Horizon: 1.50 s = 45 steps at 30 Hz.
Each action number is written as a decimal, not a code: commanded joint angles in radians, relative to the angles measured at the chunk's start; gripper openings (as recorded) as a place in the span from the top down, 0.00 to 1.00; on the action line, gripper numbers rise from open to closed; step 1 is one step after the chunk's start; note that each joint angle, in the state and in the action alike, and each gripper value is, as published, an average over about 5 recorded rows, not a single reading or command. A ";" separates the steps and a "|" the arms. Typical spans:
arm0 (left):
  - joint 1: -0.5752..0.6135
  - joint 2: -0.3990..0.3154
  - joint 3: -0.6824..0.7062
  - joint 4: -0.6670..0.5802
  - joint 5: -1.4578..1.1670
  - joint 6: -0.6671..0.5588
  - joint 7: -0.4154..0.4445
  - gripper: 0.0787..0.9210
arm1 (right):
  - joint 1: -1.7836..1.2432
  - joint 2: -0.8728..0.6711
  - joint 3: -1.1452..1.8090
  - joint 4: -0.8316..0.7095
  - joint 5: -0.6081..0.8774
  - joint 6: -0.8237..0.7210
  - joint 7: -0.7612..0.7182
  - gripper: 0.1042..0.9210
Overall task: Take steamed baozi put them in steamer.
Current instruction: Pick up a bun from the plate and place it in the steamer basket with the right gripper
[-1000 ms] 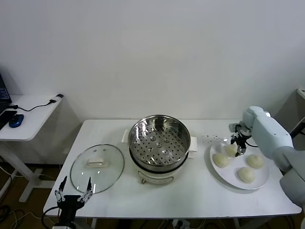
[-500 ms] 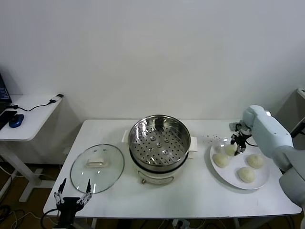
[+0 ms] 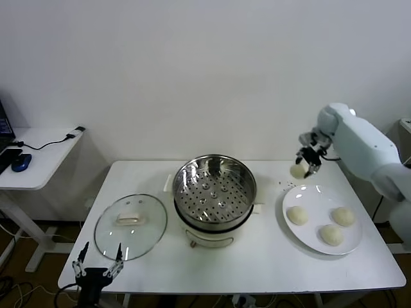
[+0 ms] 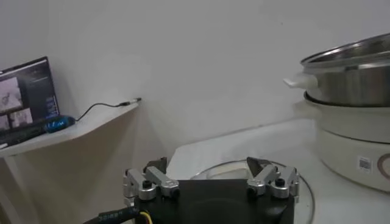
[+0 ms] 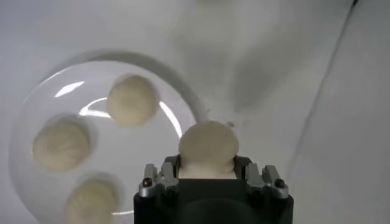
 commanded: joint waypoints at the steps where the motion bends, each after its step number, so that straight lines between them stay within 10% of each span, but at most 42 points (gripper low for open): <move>1: 0.001 -0.002 0.000 -0.002 0.000 0.002 -0.001 0.12 | 0.178 0.104 -0.145 0.186 0.062 0.134 -0.025 0.40; 11: 0.018 0.001 -0.005 -0.018 -0.001 0.001 -0.006 0.12 | 0.006 0.199 -0.091 0.386 -0.207 0.249 0.074 0.40; 36: 0.034 0.007 -0.012 -0.020 -0.002 0.003 -0.015 0.12 | -0.220 0.286 -0.005 0.177 -0.440 0.301 0.136 0.39; 45: 0.032 0.007 -0.010 -0.018 -0.001 0.003 -0.016 0.12 | -0.197 0.286 0.010 0.175 -0.419 0.299 0.151 0.14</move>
